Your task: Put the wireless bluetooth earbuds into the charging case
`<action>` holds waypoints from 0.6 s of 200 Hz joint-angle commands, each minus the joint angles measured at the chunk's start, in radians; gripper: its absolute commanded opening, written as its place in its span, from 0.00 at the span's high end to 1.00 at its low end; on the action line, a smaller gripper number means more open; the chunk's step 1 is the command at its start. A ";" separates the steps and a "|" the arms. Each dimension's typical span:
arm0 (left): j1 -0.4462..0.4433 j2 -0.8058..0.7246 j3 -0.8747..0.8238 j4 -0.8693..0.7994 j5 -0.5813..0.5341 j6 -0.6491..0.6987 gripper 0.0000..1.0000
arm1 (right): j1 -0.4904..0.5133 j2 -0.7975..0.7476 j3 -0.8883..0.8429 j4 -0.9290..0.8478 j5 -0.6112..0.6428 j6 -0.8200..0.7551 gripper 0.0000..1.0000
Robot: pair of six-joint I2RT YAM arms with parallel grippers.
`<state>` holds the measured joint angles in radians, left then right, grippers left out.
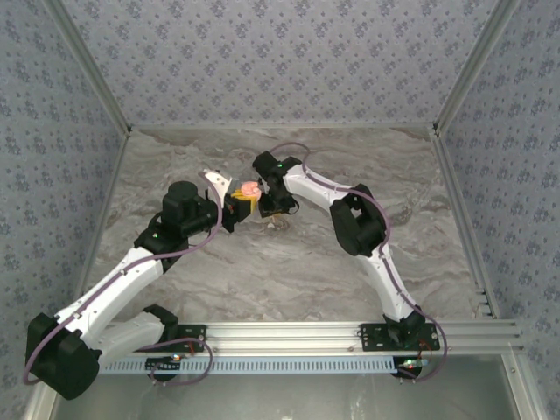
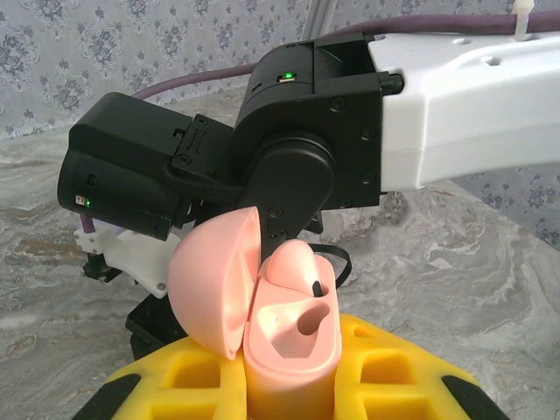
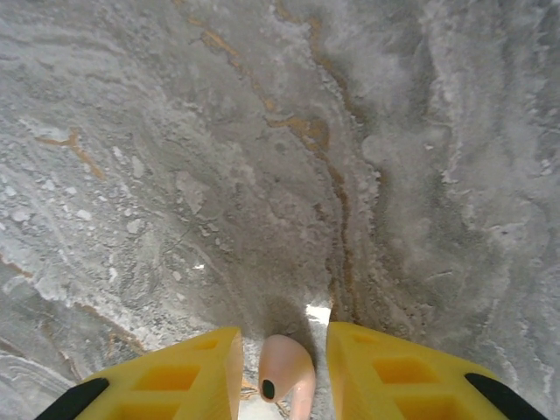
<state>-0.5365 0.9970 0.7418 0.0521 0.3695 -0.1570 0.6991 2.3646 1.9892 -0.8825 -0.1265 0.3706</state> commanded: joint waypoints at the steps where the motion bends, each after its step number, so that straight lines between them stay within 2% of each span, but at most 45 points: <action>1: 0.007 -0.012 0.025 0.011 0.000 0.016 0.91 | 0.013 0.031 0.036 -0.057 0.037 0.003 0.66; 120: 0.007 -0.009 0.024 0.015 0.001 0.017 0.91 | 0.049 0.081 0.089 -0.133 0.132 -0.015 0.69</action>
<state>-0.5365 0.9970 0.7418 0.0521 0.3695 -0.1570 0.7288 2.4001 2.0563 -0.9478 -0.0368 0.3664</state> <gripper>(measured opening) 0.185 0.312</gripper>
